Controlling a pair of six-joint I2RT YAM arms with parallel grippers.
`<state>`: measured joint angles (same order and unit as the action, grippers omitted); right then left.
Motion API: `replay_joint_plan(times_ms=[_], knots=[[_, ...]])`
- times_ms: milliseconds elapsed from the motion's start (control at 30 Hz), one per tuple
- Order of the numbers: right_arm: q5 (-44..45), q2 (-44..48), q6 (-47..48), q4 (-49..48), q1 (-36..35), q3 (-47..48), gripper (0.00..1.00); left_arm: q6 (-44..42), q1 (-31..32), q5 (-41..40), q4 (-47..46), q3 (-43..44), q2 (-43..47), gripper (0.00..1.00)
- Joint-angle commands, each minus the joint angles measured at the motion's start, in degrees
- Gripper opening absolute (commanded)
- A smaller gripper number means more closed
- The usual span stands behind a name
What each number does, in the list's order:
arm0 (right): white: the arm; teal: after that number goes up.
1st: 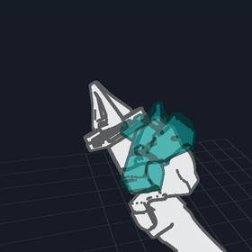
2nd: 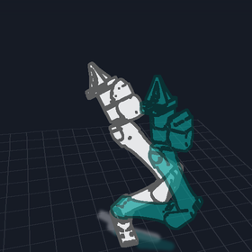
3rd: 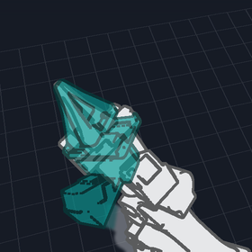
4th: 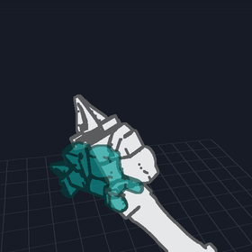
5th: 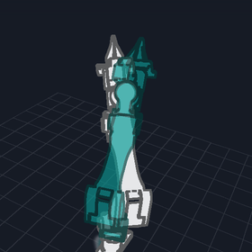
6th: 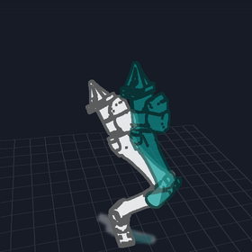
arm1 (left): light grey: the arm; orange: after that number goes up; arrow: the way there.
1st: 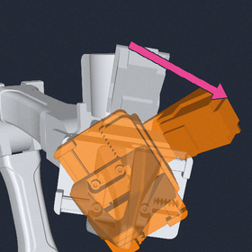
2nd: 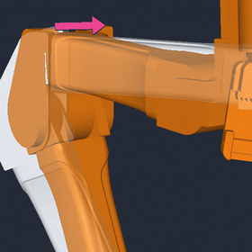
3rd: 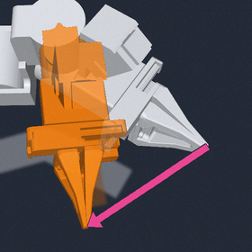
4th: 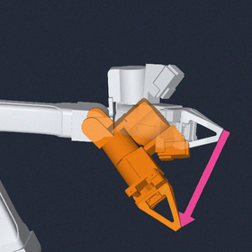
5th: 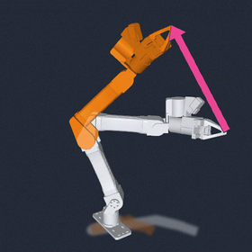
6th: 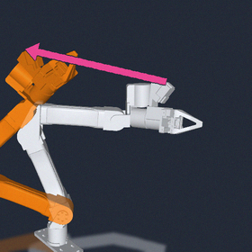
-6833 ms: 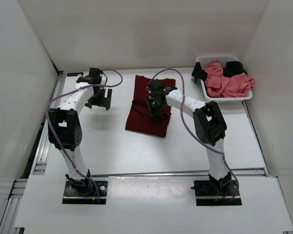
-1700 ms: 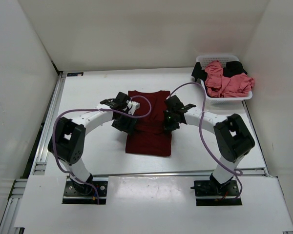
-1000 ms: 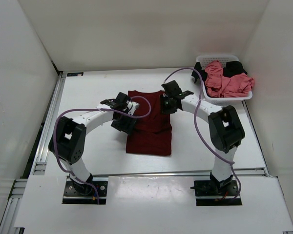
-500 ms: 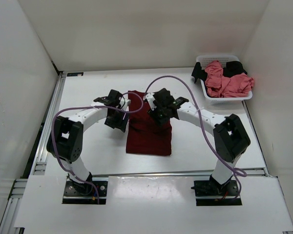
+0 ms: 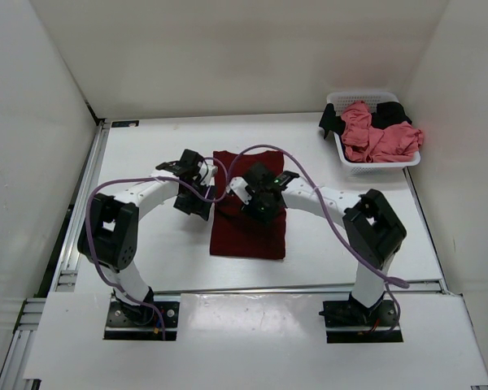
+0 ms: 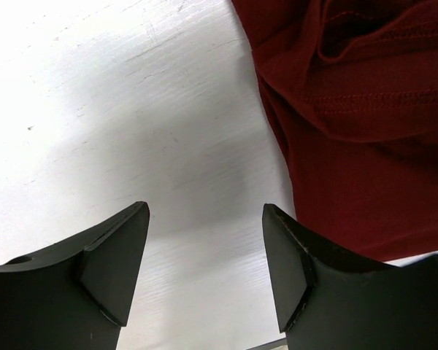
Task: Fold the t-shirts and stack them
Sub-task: Fold the folded rectangular tshirt in 1/3 of the way
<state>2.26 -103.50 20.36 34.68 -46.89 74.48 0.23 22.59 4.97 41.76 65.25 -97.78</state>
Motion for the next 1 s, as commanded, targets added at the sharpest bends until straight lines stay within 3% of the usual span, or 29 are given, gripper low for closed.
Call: replay_joint_plan(times_ms=[0,100,267,467,567,967], knots=[[0.2,-2.05,2.75,0.83,-0.57,1.64,0.53,-0.23,-0.96,0.13,-0.62,0.4,1.89,0.75],[0.2,-2.67,1.97,0.83,-0.57,1.64,0.52,-0.23,-5.88,1.35,0.61,2.5,0.22,0.76],[-1.82,4.27,0.82,-2.94,-0.57,0.14,0.53,-0.23,-11.51,-0.23,1.84,2.51,-1.72,0.76],[0.02,3.48,3.72,-2.95,-0.57,0.14,0.53,-0.23,-13.35,1.18,1.84,3.03,-1.72,0.76],[0.02,1.64,4.95,-2.25,-0.57,0.14,0.45,-0.23,-13.36,1.88,2.36,3.04,-1.72,0.76],[4.5,-4.33,5.48,-1.72,-0.57,1.72,0.45,-0.23,-13.89,1.36,3.42,3.04,-2.77,0.76]])
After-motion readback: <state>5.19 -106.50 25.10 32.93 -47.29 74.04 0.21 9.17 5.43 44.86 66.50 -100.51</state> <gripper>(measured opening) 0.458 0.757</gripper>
